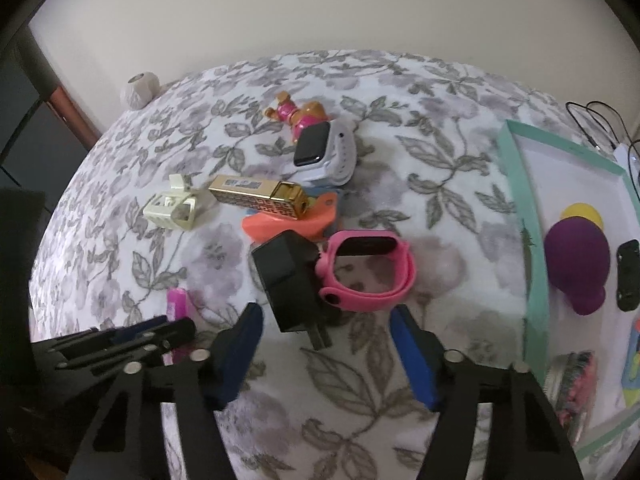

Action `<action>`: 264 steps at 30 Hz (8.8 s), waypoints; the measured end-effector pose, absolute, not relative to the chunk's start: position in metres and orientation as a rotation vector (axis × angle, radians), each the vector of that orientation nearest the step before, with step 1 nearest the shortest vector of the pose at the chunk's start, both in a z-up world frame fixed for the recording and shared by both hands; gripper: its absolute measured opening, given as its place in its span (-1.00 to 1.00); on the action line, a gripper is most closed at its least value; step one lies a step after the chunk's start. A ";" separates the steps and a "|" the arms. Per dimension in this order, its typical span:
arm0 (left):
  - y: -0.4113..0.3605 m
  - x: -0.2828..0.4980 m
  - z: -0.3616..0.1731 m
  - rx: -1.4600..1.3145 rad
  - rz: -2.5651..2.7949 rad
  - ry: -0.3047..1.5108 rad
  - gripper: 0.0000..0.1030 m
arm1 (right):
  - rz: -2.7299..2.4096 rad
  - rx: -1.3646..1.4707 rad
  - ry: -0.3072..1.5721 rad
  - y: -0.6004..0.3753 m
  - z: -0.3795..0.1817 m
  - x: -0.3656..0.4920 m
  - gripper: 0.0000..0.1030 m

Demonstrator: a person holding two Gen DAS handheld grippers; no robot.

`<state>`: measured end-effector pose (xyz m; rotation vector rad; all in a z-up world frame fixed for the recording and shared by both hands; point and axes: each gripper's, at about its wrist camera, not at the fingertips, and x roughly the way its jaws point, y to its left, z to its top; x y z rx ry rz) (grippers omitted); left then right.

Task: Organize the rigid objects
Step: 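Lift the magenta lighter with left gripper while right gripper grasps the black charger plug, then carry lighter with left gripper into teal box while right gripper carries charger there, then open both grippers to release the lighter and charger inside the box, then move left gripper to the cream hair clip while right gripper approaches pink watch band, then grasp the cream hair clip with left gripper while right gripper grasps the pink band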

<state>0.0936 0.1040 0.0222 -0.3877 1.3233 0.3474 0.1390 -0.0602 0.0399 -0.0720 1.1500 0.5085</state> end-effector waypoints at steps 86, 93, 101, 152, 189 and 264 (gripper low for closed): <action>-0.067 0.196 0.126 -0.171 0.087 0.940 -0.61 | 0.128 0.339 0.811 -0.291 0.126 0.210 -0.45; -0.103 0.232 0.108 -0.107 0.021 0.947 -0.61 | 0.072 0.307 0.826 -0.309 0.104 0.228 -0.45; -0.131 0.260 0.088 -0.047 0.002 0.951 -0.61 | 0.067 0.284 0.850 -0.308 0.084 0.238 -0.44; -0.103 0.240 0.067 -0.144 0.172 1.069 0.38 | 0.039 0.183 0.914 -0.300 0.080 0.241 0.26; 0.002 0.187 0.093 -0.272 0.360 1.126 0.97 | 0.059 0.059 0.937 -0.256 0.107 0.216 1.00; 0.170 0.167 0.020 -0.391 0.488 1.175 0.37 | 0.403 -0.213 1.264 -0.057 0.004 0.187 0.72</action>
